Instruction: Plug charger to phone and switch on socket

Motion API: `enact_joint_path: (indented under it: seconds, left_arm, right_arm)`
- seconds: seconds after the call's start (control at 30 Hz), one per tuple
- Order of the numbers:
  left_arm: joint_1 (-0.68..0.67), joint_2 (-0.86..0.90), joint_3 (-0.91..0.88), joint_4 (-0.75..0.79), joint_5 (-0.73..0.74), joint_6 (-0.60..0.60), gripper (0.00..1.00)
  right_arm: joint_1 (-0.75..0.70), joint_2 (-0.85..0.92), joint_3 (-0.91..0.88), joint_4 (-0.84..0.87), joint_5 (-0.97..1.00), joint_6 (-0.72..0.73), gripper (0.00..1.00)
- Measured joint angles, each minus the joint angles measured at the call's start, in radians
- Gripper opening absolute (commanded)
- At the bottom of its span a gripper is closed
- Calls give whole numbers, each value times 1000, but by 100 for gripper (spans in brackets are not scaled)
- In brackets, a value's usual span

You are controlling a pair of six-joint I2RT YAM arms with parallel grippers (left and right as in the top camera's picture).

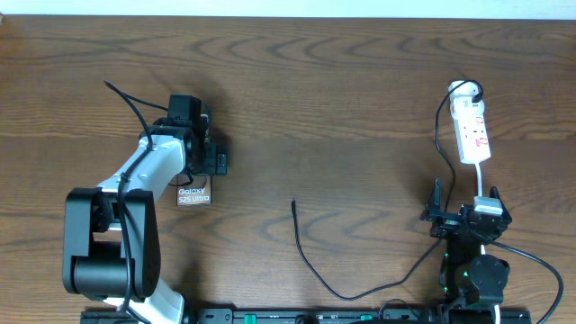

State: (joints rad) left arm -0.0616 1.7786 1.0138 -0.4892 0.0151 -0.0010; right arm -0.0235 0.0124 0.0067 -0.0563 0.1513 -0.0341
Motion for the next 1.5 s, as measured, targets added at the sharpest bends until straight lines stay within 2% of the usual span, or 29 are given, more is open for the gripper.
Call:
enact_joint_path:
  seconds: [0.47, 0.67, 1.5]
  left_arm:
    - [3, 0, 0, 15, -16, -4, 98]
    - [41, 0, 0, 6, -44, -52, 98]
    - [59, 0, -24, -14, -10, -63, 98]
  right_arm:
    - [0, 0, 0, 0, 0, 0, 99]
    - [0, 0, 0, 0, 0, 0, 99]
    - [0, 0, 0, 0, 0, 0, 99]
